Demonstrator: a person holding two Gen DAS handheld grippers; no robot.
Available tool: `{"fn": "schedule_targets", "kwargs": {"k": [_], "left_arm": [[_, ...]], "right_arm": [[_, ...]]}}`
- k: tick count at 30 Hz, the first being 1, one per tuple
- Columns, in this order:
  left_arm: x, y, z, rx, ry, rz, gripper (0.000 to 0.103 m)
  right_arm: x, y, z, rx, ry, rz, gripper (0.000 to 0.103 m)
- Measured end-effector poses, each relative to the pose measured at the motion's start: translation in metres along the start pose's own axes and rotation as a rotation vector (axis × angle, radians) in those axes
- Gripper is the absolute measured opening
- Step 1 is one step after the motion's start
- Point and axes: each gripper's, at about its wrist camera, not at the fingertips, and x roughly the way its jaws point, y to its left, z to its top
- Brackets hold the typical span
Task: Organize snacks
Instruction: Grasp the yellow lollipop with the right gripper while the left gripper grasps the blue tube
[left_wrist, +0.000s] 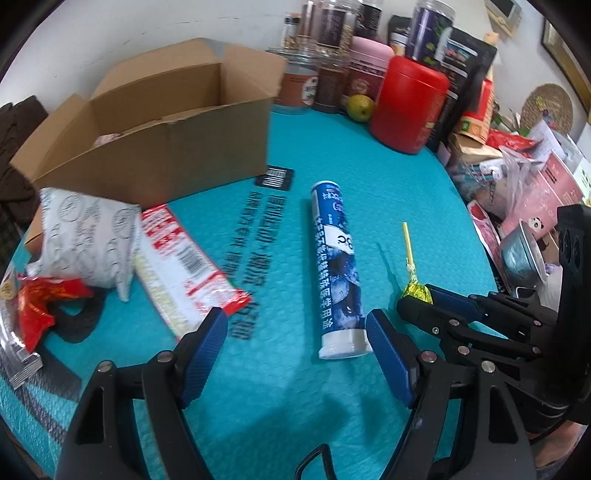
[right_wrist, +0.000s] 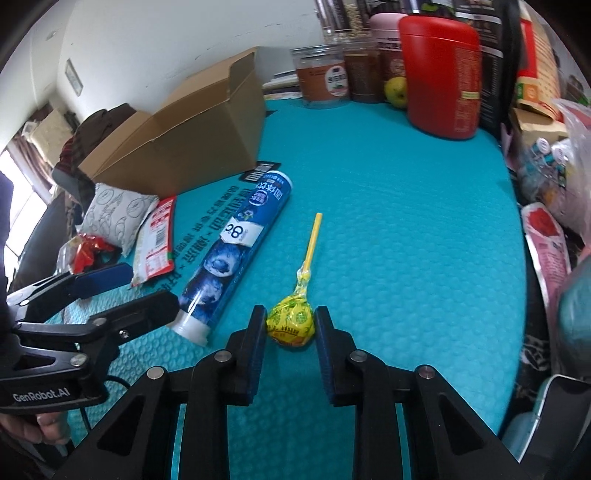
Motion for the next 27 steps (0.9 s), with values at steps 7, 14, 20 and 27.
{"fn": "schedule_targets", "kwargs": {"k": [7, 14, 20, 27], "left_arm": [[0.015, -0.021, 0.002, 0.048, 0.019, -0.011, 0.078], [0.026, -0.036, 0.011, 0.098, 0.0, 0.013, 0.064], [0.039, -0.037, 0.01, 0.128, 0.048, 0.039, 0.029], [0.033, -0.035, 0.002, 0.126, 0.054, 0.033, 0.028]], "right_arm": [[-0.008, -0.015, -0.001, 0.032, -0.008, -0.009, 0.026], [-0.014, -0.031, -0.002, 0.057, -0.02, -0.005, 0.026], [-0.016, -0.03, -0.003, 0.052, -0.021, 0.003, 0.026], [-0.018, -0.026, -0.008, 0.043, -0.015, -0.009, 0.026]]}}
